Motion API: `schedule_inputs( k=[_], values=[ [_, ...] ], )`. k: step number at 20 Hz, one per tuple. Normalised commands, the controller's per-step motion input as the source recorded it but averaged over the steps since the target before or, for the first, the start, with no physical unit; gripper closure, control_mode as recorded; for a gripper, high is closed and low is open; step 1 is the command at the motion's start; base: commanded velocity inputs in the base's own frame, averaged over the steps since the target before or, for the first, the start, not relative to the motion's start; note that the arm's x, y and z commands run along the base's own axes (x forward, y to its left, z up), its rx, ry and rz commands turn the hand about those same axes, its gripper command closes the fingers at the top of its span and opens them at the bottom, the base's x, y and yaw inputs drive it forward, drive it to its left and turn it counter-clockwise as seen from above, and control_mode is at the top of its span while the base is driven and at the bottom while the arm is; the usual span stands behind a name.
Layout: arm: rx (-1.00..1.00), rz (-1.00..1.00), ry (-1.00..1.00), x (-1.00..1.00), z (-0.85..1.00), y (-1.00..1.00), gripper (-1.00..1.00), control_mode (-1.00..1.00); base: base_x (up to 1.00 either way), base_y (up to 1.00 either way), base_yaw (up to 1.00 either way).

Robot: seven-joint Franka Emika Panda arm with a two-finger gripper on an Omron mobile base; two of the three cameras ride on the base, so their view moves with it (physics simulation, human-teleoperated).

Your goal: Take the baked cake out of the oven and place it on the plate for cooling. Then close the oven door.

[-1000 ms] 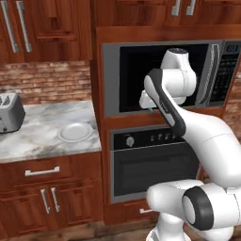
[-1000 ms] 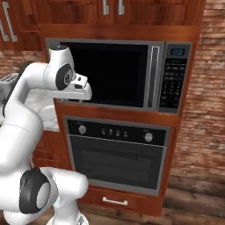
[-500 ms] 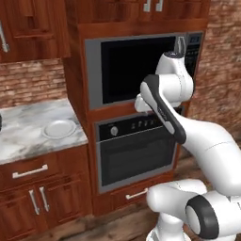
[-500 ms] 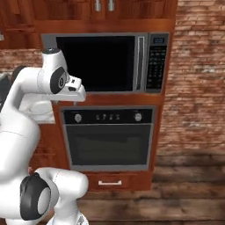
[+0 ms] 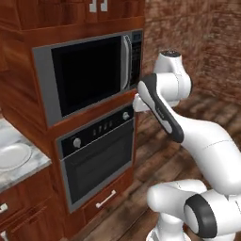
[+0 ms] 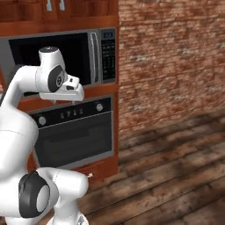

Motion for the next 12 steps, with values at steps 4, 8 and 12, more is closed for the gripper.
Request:
schedule_inputs(
  k=[4, 8, 12],
  values=[
    [0.00, 0.00, 0.00, 0.00, 0.00, 0.00, -1.00, 1.00, 0.00, 0.46, -0.56],
    [0.00, 0.00, 0.00, 0.00, 0.00, 0.00, -1.00, 1.00, 0.00, 0.49, -0.45],
    [0.00, 0.00, 0.00, 0.00, 0.00, 0.00, -1.00, 1.00, 0.00, 0.59, -0.35]
  ],
)
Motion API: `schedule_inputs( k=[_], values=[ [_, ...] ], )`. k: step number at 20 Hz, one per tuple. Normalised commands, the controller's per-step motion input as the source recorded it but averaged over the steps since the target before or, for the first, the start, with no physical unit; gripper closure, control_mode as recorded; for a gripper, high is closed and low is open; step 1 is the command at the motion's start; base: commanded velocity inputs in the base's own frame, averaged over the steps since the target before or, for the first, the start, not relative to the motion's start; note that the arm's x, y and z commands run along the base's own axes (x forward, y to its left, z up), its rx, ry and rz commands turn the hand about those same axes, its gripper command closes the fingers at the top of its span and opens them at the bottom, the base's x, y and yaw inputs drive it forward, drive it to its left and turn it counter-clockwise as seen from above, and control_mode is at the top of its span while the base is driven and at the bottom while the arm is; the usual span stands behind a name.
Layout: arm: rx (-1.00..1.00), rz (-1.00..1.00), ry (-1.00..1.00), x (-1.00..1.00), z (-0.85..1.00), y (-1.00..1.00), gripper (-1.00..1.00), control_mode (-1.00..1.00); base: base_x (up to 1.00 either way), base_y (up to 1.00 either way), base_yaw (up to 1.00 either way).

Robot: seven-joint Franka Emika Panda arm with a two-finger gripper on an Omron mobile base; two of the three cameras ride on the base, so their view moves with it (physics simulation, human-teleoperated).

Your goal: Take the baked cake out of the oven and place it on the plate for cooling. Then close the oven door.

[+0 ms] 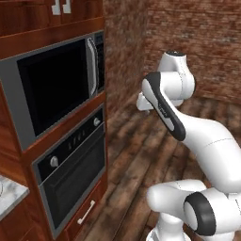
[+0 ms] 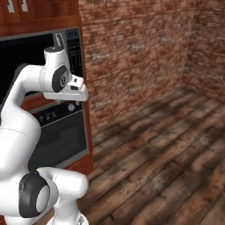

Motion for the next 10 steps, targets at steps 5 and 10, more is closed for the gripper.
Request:
schedule_inputs(
  k=[5, 10],
  values=[
    [0.00, 0.00, 0.00, 0.00, 0.00, 0.00, -1.00, 1.00, 0.00, 0.67, -0.26],
    [0.00, 0.00, 0.00, 0.00, 0.00, 0.00, -1.00, 1.00, 0.00, 0.62, -0.19]
  ],
)
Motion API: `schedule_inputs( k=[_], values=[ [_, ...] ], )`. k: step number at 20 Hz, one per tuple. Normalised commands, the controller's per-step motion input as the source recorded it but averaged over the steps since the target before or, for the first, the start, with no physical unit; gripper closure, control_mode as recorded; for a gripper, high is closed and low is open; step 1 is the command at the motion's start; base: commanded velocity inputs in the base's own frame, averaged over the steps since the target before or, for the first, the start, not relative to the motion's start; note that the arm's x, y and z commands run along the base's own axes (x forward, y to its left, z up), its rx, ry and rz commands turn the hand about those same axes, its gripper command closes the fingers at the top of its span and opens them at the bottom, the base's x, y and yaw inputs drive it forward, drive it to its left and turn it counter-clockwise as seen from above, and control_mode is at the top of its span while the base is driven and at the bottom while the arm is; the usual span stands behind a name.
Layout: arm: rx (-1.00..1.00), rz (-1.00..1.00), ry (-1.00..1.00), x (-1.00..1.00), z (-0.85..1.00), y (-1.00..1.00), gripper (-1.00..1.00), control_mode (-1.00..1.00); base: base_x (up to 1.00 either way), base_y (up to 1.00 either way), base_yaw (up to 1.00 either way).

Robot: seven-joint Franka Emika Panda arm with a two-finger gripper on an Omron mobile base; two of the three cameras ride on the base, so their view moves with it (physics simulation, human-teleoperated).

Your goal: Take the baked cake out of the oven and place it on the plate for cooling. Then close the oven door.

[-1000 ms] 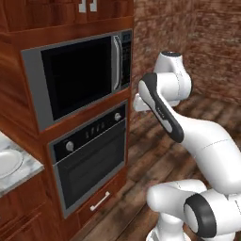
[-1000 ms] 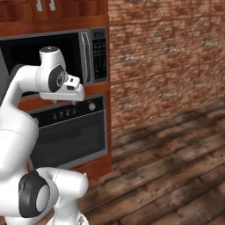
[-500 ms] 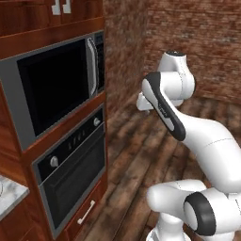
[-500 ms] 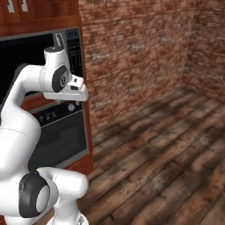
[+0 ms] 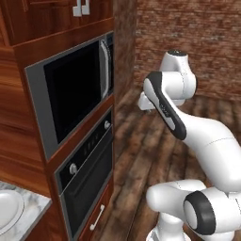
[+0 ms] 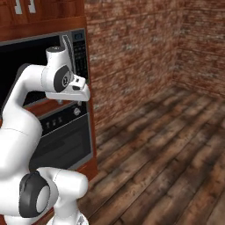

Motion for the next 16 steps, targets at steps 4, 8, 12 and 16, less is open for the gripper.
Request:
schedule_inputs(
  k=[4, 8, 12, 16],
  values=[
    [0.00, 0.00, 0.00, 0.00, 0.00, 0.00, -1.00, 1.00, 0.00, 0.29, -0.09],
    [0.00, 0.00, 0.00, 0.00, 0.00, 0.00, -1.00, 1.00, -0.01, 0.10, 0.00],
    [0.00, 0.00, 0.00, 0.00, 0.00, 0.00, -1.00, 1.00, -0.15, 0.11, 0.01],
    [0.00, 0.00, 0.00, 0.00, 0.00, 0.00, -1.00, 1.00, -0.22, 0.14, 0.12]
  ],
)
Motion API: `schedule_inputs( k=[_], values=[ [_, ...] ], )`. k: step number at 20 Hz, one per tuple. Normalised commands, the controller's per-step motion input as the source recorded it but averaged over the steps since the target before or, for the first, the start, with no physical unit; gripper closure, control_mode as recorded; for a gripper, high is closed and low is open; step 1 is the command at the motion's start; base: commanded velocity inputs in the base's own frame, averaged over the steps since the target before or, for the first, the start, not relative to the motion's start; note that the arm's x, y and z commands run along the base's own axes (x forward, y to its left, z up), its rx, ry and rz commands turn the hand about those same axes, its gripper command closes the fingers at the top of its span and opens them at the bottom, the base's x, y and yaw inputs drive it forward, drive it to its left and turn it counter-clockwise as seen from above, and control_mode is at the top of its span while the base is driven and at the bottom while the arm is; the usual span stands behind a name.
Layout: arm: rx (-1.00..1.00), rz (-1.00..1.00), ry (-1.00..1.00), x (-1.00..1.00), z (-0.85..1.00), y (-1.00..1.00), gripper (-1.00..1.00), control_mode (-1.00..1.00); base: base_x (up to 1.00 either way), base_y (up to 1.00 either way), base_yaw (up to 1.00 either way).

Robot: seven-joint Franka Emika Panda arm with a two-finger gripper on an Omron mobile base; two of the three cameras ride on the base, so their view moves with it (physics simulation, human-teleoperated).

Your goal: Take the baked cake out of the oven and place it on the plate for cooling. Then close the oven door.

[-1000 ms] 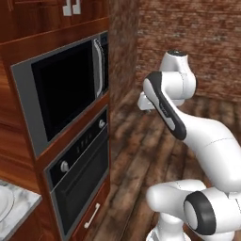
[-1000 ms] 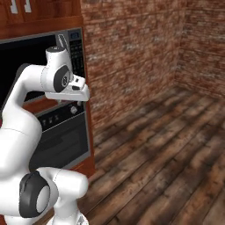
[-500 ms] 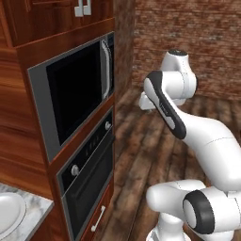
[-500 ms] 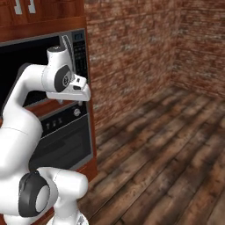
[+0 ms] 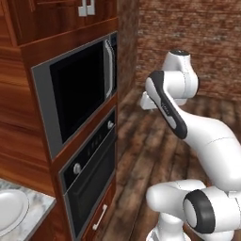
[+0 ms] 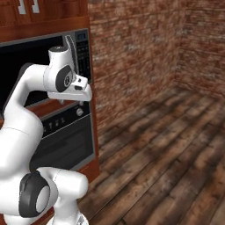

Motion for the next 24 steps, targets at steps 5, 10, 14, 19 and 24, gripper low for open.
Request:
schedule_inputs(
  k=[5, 10, 14, 19, 24],
  values=[
    [0.00, 0.00, 0.00, 0.00, 0.00, 0.00, -1.00, 1.00, -0.33, 0.02, 0.26],
    [0.00, 0.00, 0.00, 0.00, 0.00, 0.00, -1.00, 1.00, -0.21, 0.00, 0.22],
    [0.00, 0.00, 0.00, 0.00, 0.00, 0.00, -1.00, 1.00, -0.18, 0.00, 0.14],
    [0.00, 0.00, 0.00, 0.00, 0.00, 0.00, -1.00, 1.00, -0.49, 0.00, 0.09],
    [0.00, 0.00, 0.00, 0.00, 0.00, 0.00, -1.00, 1.00, -0.92, 0.00, 0.09]
  ],
)
